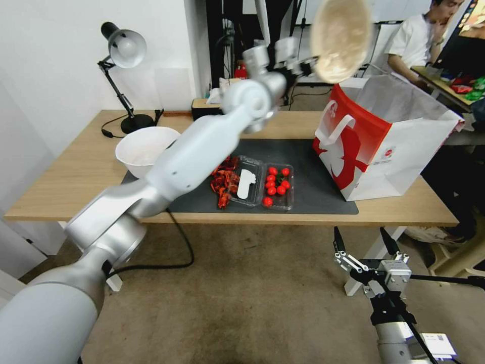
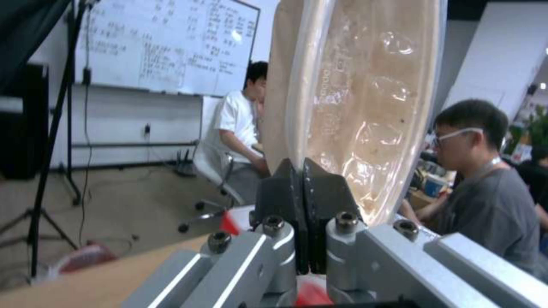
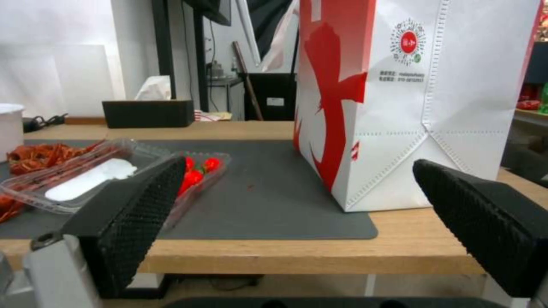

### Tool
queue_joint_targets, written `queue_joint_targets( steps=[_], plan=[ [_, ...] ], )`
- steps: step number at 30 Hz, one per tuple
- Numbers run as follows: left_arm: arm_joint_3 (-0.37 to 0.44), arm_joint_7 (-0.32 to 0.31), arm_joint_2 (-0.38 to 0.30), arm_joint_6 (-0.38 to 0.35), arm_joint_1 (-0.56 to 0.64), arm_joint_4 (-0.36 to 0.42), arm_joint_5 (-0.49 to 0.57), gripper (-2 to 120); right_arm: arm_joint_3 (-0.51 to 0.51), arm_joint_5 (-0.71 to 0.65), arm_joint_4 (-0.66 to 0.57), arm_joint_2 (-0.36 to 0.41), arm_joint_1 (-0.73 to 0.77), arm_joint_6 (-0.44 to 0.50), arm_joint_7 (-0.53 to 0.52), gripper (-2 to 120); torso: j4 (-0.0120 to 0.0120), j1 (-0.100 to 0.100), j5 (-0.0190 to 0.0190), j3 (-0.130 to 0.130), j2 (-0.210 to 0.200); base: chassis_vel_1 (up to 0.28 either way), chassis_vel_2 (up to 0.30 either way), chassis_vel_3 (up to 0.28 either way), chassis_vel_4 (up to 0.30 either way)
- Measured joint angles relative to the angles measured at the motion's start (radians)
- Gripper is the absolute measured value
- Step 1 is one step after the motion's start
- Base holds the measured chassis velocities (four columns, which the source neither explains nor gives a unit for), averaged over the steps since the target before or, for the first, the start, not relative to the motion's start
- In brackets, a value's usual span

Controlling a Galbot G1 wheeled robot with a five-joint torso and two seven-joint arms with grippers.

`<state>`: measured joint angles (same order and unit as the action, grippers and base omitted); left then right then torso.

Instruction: Pick up the trash from the table and place it into the takeout bag.

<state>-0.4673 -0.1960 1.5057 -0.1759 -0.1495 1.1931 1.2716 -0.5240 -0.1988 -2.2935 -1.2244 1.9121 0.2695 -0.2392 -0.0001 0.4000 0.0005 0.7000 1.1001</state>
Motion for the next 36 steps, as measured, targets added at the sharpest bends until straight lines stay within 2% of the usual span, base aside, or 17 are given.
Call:
queue_joint_targets(
  steps=[5,8,11,12,13,14,16,17,18,24,34,36],
  plan=[
    [-0.017,0.03,0.052,0.011,-0.035,-0.041,-0.019,0,-0.001,0.001,0.0,-0.006,0.002,0.002,0.0,100,0.0002,0.0,-0.0003,0.0,0.0,0.0,0.0,0.0,0.0],
    [-0.039,0.099,0.066,0.021,-0.049,-0.051,-0.048,0,-0.006,0.001,0.0,-0.007,0.007,0.004,0.0,100,0.0001,0.0,-0.0003,0.0,0.0,0.0,0.0,0.0,0.0],
    [-0.053,0.125,0.066,0.028,-0.049,-0.053,-0.075,0,-0.008,0.001,0.0,-0.008,0.008,0.006,0.0,100,0.0002,0.0,-0.0004,0.0,0.0,0.0,0.0,0.0,0.0],
    [-0.066,0.147,0.064,0.036,-0.049,-0.054,-0.101,0,-0.009,0.001,-0.001,-0.007,0.009,0.007,-0.001,100,0.0002,0.0,-0.0005,0.0,0.0,0.0,0.0,0.0,0.0],
    [-0.089,0.179,0.063,0.054,-0.043,-0.06,-0.172,0,-0.011,0.001,-0.001,-0.007,0.009,0.008,-0.001,100,0.0002,0.0,-0.0004,0.0,0.0,0.0,0.0,0.0,0.0],
    [-0.089,0.179,0.063,0.054,-0.043,-0.06,-0.172,0,-0.011,0.001,-0.001,-0.007,0.009,0.008,-0.001,100,0.0002,0.0,-0.0004,0.0,0.0,0.0,0.0,0.0,0.0],
    [-0.108,0.217,0.065,0.09,-0.035,-0.082,-0.28,0,-0.011,0.0,-0.001,-0.007,0.008,0.008,-0.001,100,0.0001,0.0,-0.0004,0.0,0.0,0.0,0.0,0.0,0.0],
    [-0.108,0.217,0.065,0.09,-0.035,-0.082,-0.28,0,-0.011,0.0,-0.001,-0.007,0.008,0.008,-0.001,100,0.0001,0.0,-0.0004,0.0,0.0,0.0,0.0,0.0,0.0],
    [-0.115,0.236,0.066,0.103,-0.033,-0.091,-0.327,0,-0.011,-0.001,-0.001,-0.007,0.007,0.008,-0.001,100,0.0002,0.0,-0.0004,0.0,0.0,0.0,0.0,0.0,0.0],
    [-0.133,0.273,0.065,0.114,-0.031,-0.098,-0.406,0,-0.009,-0.003,0.001,-0.006,-0.001,0.008,-0.001,100,0.0001,0.0,-0.0005,0.0,0.0,0.0,0.0,0.0,0.0],
    [-0.155,0.286,0.051,0.132,-0.013,-0.105,-0.47,0,-0.008,-0.01,0.003,-0.006,-0.015,0.008,-0.004,100,0.0002,0.0,-0.0005,0.0,0.0,0.0,0.0,0.0,0.0],
    [-0.162,0.284,0.045,0.132,-0.007,-0.103,-0.481,8,-0.007,-0.01,0.003,-0.006,-0.016,0.008,-0.005,100,0.0001,0.0,-0.0005,0.0,0.0,0.0,0.0,0.0,0.0]
  ],
)
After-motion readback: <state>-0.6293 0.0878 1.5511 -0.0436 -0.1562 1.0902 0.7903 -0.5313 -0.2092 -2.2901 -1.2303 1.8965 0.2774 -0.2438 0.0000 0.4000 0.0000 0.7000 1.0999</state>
